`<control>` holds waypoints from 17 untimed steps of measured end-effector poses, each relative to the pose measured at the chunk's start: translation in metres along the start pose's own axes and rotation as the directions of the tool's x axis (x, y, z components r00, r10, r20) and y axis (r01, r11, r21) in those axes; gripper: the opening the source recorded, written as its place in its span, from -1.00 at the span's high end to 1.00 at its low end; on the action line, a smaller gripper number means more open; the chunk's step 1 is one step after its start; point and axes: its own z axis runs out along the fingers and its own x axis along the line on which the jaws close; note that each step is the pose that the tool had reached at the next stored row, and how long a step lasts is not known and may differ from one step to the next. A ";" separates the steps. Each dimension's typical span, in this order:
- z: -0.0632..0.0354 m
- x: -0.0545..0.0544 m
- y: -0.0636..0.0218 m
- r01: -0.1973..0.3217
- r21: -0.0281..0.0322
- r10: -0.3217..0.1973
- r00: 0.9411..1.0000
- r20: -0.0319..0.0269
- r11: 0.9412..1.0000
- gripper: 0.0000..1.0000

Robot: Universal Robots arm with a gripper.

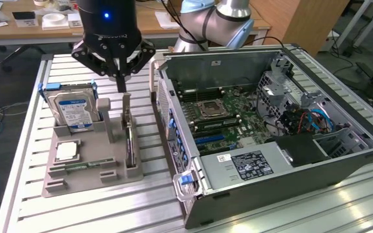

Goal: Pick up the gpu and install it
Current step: 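Reach for the gpu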

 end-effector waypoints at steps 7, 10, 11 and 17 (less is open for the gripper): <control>-0.0003 0.001 -0.0128 0.000 0.000 0.000 1.000 0.000 1.000 0.79; -0.0003 0.002 -0.0151 0.000 0.000 0.000 1.000 0.000 1.000 0.79; -0.0002 0.003 -0.0153 0.000 0.000 0.000 1.000 0.000 1.000 0.79; 0.0005 0.006 -0.0170 0.000 0.000 0.000 1.000 0.000 1.000 0.79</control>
